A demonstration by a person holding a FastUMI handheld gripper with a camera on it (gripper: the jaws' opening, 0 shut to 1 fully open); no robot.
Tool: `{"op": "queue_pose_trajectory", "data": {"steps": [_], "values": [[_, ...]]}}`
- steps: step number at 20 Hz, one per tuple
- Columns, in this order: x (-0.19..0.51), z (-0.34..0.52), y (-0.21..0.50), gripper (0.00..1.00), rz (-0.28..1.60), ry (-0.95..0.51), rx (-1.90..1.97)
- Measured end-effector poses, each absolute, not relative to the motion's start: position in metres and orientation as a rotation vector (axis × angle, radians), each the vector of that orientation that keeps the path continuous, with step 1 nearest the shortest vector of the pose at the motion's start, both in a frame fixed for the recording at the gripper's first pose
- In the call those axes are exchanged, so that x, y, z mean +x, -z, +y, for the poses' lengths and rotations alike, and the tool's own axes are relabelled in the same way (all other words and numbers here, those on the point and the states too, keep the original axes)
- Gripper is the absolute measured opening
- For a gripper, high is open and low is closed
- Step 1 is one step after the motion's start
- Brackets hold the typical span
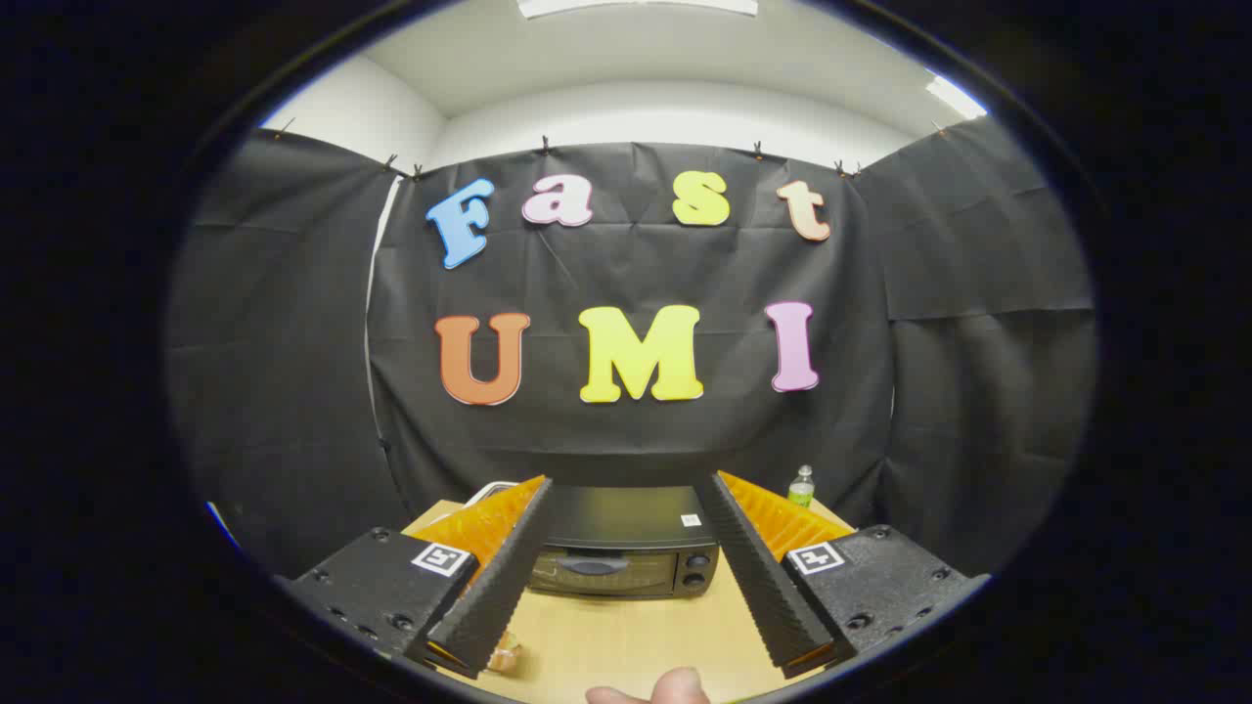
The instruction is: Open the toaster oven, put the food inside, and close the toaster oven door.
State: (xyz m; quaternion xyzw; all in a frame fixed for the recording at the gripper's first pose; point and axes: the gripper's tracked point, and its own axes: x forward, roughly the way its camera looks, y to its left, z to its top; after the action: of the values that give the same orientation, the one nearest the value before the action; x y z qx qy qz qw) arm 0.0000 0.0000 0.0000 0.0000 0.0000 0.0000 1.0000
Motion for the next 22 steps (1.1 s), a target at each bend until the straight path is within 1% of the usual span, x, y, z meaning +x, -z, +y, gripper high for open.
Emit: {"op": "queue_pose_trajectory", "data": {"steps": [22], "values": [[0.034, -0.009, 0.019, 1.0, 0.07, -0.014, 0.026]]}}
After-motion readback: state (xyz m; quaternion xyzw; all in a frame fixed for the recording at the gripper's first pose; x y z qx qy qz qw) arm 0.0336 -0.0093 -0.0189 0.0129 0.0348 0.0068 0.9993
